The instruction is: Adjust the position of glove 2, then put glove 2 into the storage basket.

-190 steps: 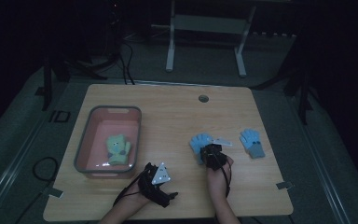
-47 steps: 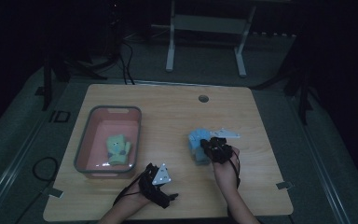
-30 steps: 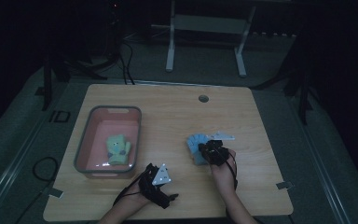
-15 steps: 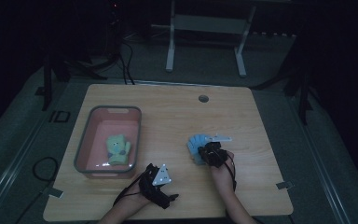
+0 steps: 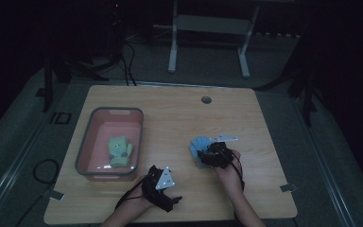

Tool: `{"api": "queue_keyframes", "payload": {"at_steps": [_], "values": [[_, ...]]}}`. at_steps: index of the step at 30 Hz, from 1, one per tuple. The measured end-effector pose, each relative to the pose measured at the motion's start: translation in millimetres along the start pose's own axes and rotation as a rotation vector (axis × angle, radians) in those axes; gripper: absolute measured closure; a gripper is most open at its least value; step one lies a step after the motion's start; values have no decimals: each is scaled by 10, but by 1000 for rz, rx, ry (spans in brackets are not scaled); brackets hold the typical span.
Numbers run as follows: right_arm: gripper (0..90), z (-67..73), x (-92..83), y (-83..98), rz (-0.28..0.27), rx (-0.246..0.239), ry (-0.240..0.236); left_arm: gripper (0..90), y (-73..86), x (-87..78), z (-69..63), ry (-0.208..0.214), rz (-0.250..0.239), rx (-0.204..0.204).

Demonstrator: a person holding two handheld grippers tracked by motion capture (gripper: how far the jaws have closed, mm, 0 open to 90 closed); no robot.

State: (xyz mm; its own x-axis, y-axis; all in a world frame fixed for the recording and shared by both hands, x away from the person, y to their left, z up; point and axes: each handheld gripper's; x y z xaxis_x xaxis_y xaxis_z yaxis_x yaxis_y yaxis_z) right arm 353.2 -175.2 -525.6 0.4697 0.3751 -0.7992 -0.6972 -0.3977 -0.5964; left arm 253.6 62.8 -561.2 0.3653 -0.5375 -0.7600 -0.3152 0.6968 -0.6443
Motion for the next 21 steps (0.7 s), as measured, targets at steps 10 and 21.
{"api": "queue_keyframes", "payload": {"at_steps": [10, 21], "values": [[137, -118, -138, 21, -32, -64, -167, 20, -134, -74, -3, 60, -37, -49], [137, -443, -387, -18, -24, -99, -144, 21, -287, 39, 9, 122, -14, -13]]}}
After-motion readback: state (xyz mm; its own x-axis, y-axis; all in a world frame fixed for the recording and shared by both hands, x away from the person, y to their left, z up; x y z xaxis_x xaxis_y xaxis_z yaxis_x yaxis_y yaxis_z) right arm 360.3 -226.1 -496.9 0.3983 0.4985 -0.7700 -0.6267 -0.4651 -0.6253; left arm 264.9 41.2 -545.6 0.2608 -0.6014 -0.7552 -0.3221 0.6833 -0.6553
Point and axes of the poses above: each handheld gripper's, and its own axes: x roughly forward along the jaws, y roughly out of its underside, z roughly to its left, and after that the axes turned 9 degrees about z, right-handed
